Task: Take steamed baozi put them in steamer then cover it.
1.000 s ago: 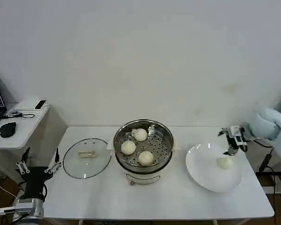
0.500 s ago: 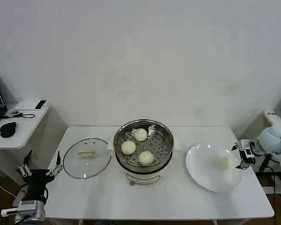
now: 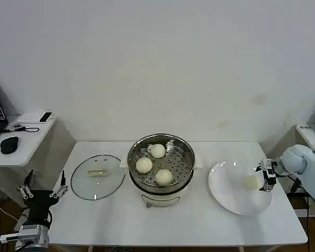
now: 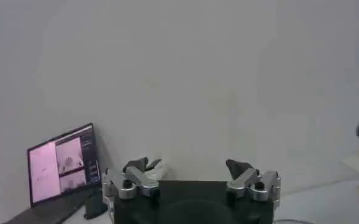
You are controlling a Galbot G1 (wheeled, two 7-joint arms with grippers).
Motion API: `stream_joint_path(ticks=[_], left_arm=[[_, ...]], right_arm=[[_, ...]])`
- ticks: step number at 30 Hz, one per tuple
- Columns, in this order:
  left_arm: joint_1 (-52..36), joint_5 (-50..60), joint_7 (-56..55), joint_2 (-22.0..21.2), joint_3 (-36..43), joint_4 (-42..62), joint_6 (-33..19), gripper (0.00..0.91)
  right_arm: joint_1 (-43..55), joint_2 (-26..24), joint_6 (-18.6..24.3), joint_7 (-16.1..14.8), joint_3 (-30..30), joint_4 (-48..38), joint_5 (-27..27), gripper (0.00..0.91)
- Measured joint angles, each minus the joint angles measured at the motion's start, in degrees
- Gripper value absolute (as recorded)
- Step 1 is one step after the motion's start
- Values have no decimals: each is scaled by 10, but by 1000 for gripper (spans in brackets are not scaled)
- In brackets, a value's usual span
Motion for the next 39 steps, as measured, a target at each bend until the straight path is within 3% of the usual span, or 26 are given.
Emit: stream_joint_path(ticks=[16, 30, 39], left_arm=[[1, 1, -3, -1, -4, 8, -7, 907], [0, 5, -5, -3, -2, 10, -9, 907], [-4, 10, -4, -3, 4, 5, -6, 907]], right_arm=[[-1, 28, -10, -4, -5, -27, -14, 635], [19, 14, -24, -26, -15, -7, -12, 615], [93, -21, -48, -41, -67, 56, 22, 615]])
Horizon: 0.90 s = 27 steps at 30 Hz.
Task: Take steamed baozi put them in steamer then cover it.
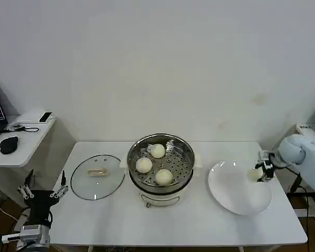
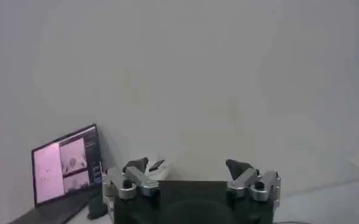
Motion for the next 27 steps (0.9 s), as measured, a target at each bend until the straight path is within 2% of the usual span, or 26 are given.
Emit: stream_joint_path(ticks=[7, 13, 19, 27], left_arm=[[-4, 7, 0, 0, 8, 3, 0, 907], [-4, 7, 0, 2, 6, 0, 0, 907], [-2, 6, -2, 1, 0, 0, -1, 907], [-2, 6, -5, -4, -4, 2, -2, 907]], right_arm=[[101, -5, -35, 5, -65, 72, 54, 625], [216, 18, -75, 24, -147, 122, 118, 625], [315, 70, -131, 59, -223, 159, 202, 635], [367, 141, -203, 118, -295, 192, 311, 635]])
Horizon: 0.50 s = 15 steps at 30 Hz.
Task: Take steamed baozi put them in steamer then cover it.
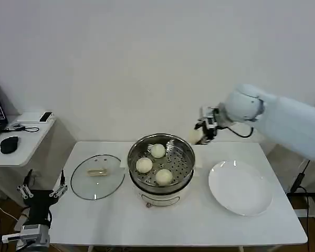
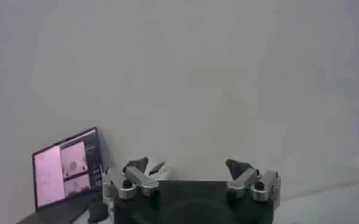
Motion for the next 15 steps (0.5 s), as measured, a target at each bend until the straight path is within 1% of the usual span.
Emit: stream_joint_path(ticks=[3, 6, 9, 15], left_arm=[[1, 0, 0, 0, -3, -3, 1, 907], [2, -1, 0, 0, -7, -4, 1, 907], [2, -1, -1, 1, -9, -3, 1, 907], [-1, -2, -1, 3, -10, 0, 1, 907]], right_arm=[[5, 23, -23, 25, -17, 6, 36, 635], [5, 36, -38, 43, -31, 8, 58, 635], [-2, 48, -50, 57, -37, 5, 72, 635], [-27, 69, -66, 73, -44, -14, 80, 635]])
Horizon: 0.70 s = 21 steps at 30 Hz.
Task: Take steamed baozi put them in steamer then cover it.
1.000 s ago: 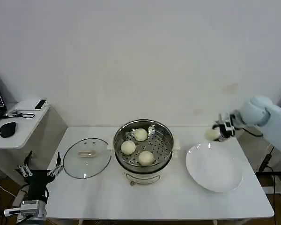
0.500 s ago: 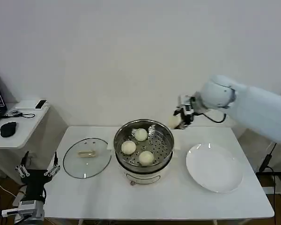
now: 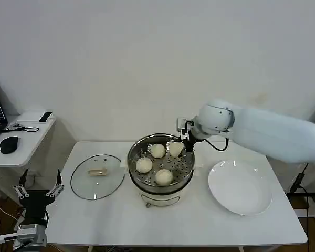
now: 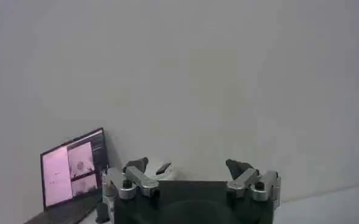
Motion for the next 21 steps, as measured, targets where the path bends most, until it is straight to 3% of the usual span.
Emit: stream_joint_path(ticks=[19, 20, 21], left_arm=[[0, -1, -1, 1, -11, 0, -1, 907], [0, -1, -1, 1, -11, 0, -1, 907], [0, -1, -1, 1, -11, 1, -1, 907]], right_arm=[[-50, 47, -15, 12, -2, -66, -3, 645], [-50, 48, -16, 12, -2, -68, -3, 725], [-51, 49, -16, 12, -1, -70, -3, 907]])
